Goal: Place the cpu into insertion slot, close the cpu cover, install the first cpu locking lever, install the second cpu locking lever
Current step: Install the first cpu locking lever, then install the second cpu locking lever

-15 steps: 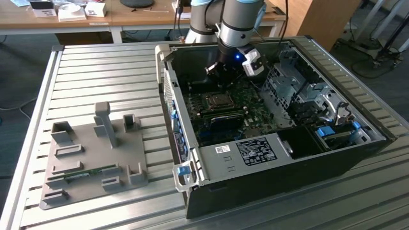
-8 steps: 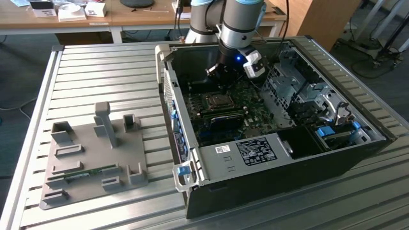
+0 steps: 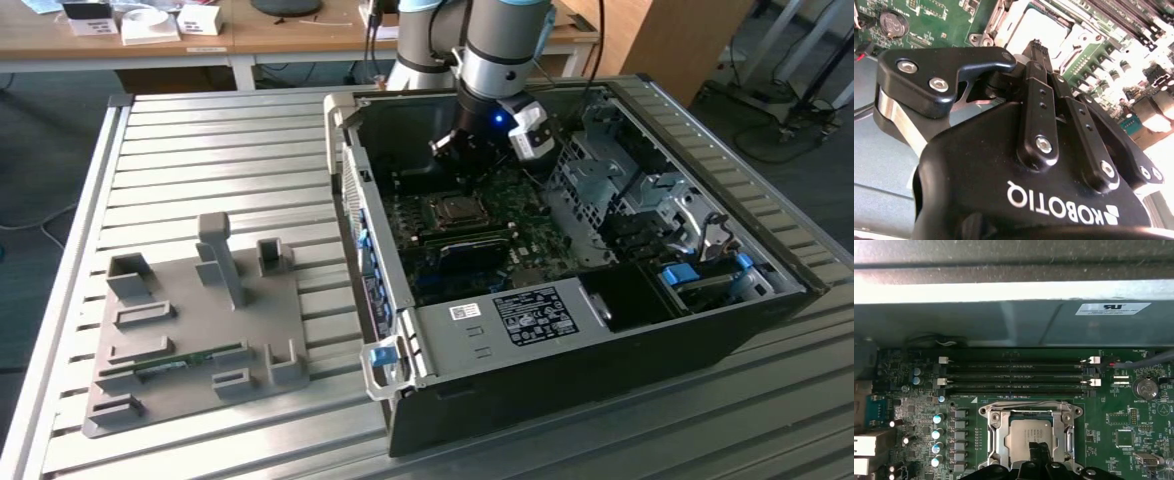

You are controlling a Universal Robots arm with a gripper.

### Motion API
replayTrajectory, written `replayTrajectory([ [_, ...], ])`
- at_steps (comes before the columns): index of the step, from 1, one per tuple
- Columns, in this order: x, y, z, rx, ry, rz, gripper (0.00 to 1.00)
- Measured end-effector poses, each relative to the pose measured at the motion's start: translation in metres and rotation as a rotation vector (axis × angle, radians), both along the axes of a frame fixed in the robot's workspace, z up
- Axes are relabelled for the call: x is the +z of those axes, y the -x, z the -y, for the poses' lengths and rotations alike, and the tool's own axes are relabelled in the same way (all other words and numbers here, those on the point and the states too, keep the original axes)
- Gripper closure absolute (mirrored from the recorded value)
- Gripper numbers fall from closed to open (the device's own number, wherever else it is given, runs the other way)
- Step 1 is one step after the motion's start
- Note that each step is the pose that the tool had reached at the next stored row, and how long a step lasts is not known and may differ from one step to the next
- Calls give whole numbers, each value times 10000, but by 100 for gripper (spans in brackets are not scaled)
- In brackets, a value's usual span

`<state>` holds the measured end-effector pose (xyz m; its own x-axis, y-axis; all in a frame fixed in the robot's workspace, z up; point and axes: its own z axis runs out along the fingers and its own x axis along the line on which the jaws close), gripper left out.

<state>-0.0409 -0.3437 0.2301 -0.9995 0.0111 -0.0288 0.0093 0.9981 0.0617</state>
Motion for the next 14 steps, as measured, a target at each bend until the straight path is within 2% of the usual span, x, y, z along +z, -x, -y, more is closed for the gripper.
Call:
replayTrajectory([
  [3,0,41,1,-1,1,15,89],
  [14,1,44,12,0,1,16,89],
])
